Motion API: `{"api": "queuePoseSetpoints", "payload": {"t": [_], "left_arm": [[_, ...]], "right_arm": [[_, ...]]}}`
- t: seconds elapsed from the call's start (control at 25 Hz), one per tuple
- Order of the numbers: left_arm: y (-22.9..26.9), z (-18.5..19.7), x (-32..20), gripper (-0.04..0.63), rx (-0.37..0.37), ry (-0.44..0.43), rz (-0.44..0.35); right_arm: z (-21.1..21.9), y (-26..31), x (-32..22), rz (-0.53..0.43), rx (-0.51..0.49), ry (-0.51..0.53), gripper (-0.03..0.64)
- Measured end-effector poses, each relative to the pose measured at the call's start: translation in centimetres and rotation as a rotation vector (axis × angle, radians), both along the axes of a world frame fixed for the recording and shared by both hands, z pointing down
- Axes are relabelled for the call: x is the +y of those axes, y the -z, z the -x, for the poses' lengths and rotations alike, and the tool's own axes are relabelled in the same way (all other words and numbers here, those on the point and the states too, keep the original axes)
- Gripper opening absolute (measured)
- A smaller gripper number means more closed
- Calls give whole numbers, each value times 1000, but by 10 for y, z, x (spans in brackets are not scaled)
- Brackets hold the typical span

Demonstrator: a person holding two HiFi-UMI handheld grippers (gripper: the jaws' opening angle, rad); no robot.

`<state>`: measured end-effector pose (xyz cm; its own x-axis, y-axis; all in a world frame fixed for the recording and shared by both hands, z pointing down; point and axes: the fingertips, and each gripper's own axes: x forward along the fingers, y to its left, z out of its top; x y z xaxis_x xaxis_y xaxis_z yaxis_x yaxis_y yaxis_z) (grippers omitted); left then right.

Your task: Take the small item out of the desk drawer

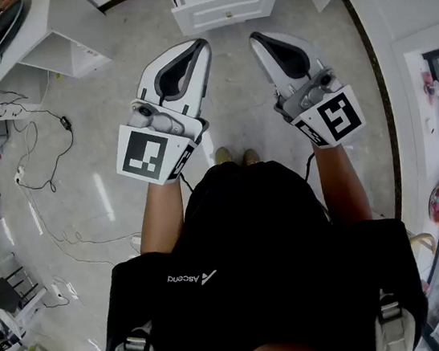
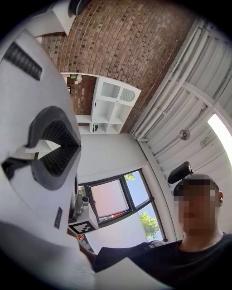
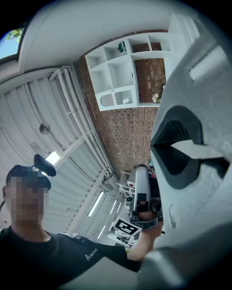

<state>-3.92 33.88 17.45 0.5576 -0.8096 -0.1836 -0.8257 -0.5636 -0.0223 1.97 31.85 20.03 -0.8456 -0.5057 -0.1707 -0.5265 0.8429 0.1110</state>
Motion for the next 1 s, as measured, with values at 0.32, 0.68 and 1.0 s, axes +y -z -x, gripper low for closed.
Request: {"api": "queuePoseSetpoints", "payload": {"t": [0.32, 0.68, 1.0], "left_arm": [[0, 14, -6, -2, 7, -10, 0], [-7, 41, -18, -2, 1, -36, 11], [-11, 64, -31, -2, -2, -56, -5]], "right_arm": [[12, 2, -4, -3, -5, -8, 2], [34, -2, -14, 10, 4, -41, 2], [49, -11, -23, 11, 27, -77, 2]]}}
